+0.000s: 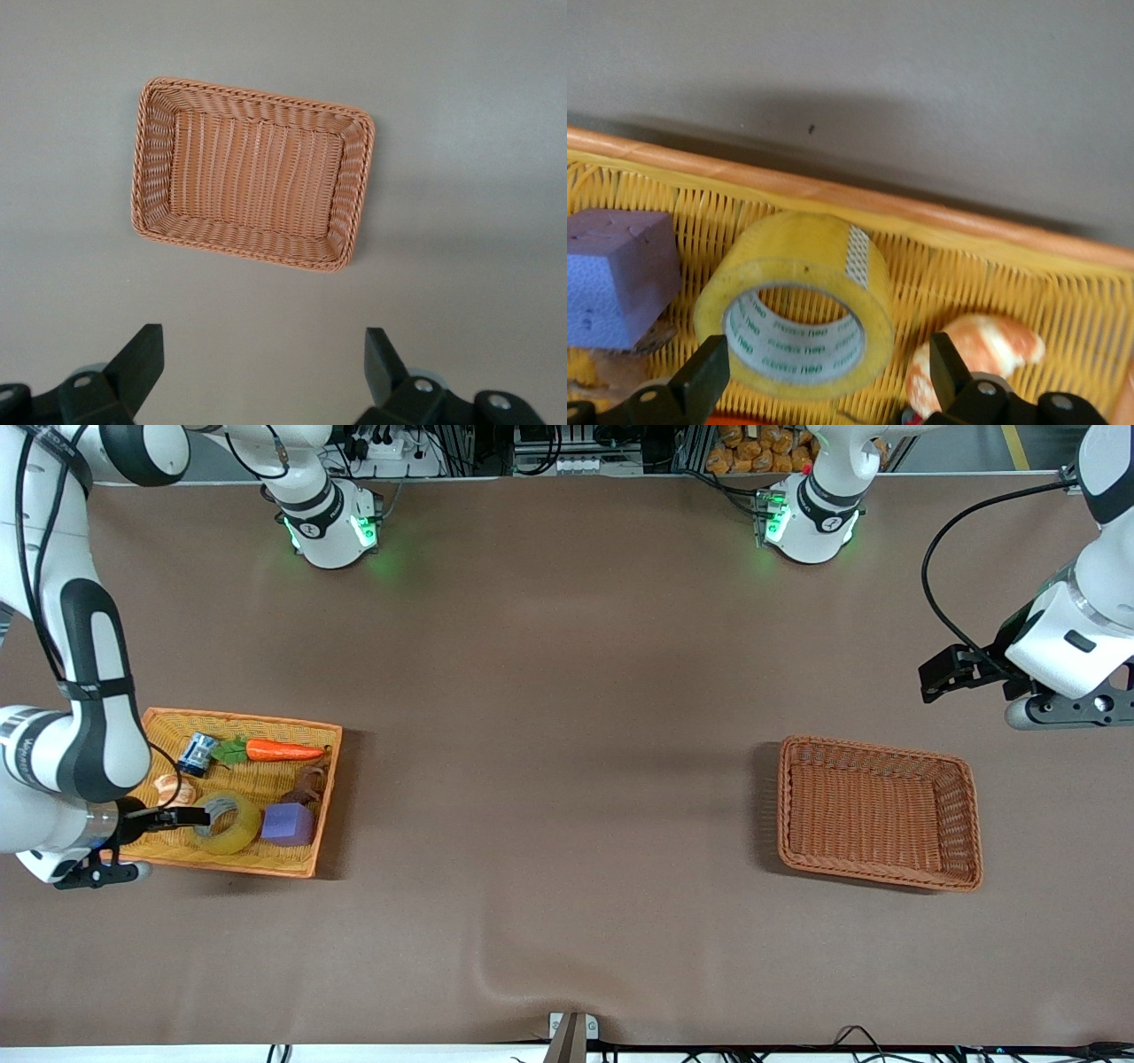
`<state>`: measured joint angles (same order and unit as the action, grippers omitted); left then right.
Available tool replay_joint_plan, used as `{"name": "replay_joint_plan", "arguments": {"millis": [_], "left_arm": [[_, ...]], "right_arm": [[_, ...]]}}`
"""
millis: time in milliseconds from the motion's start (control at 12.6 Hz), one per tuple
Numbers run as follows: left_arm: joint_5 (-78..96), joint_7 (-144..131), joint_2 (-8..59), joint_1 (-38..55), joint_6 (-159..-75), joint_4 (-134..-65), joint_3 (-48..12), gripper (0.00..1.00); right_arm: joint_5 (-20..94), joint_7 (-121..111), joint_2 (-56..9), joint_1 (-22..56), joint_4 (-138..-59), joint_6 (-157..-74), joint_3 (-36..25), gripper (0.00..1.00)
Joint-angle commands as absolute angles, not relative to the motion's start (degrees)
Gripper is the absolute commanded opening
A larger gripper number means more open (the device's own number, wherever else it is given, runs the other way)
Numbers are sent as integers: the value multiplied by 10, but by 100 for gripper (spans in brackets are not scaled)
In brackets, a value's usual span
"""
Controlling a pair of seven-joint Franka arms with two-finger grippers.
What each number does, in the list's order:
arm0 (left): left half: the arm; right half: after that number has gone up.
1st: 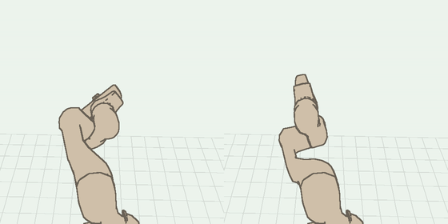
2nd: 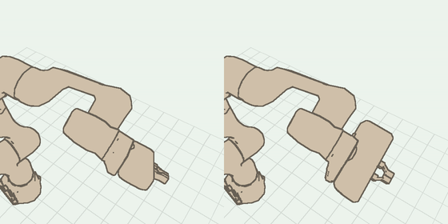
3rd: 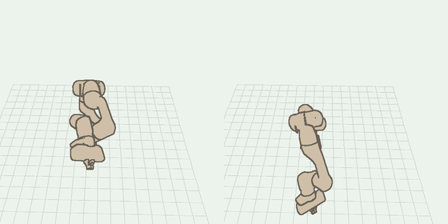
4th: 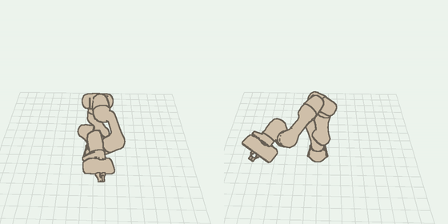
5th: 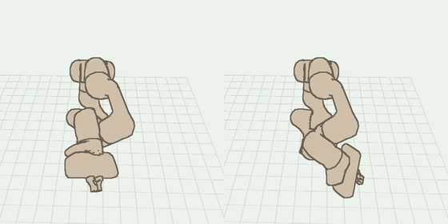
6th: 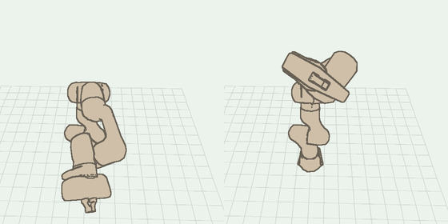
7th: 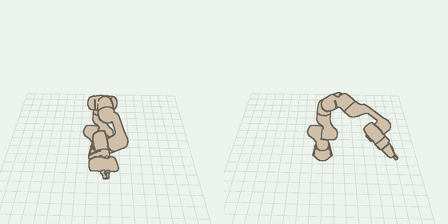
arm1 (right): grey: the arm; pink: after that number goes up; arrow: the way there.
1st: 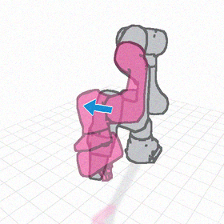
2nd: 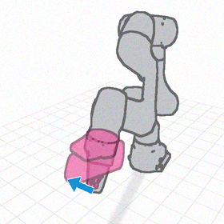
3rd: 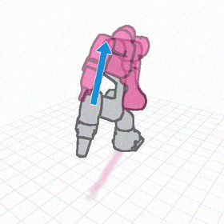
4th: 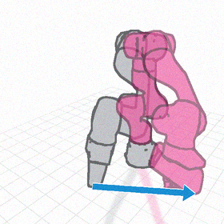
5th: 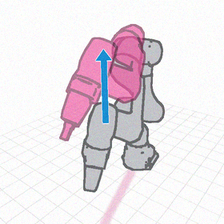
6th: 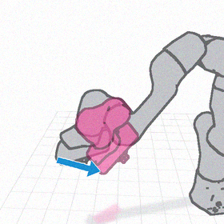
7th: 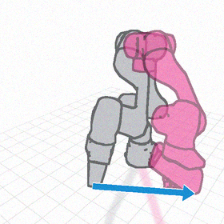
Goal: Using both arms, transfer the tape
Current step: 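Reach the right gripper down to the yellow tape roll in the tray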
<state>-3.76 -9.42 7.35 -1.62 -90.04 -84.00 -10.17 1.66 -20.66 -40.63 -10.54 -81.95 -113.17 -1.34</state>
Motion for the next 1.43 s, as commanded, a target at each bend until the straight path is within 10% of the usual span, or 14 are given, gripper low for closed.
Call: {"name": "replay_joint_plan", "arguments": {"millis": [0, 636, 715, 954, 1351], "left_arm": [[-52, -103, 87, -16, -911, -837, -103, 100], [-52, -104, 103, -17, -928, -838, -102, 100], [-52, -104, 103, -17, -929, -838, -103, 100], [-52, -103, 103, -17, -929, -838, -103, 100], [-52, -104, 103, -19, -929, -840, -102, 100]], "right_arm": [[19, -237, -409, -112, -814, -1136, -10, 100], [18, -339, -432, -122, -847, -1176, -9, 100], [18, -339, -432, -121, -847, -1177, -9, 92], [18, -338, -432, -120, -848, -1180, -9, 5], [19, -338, -421, -116, -841, -1174, -8, 0]]}}
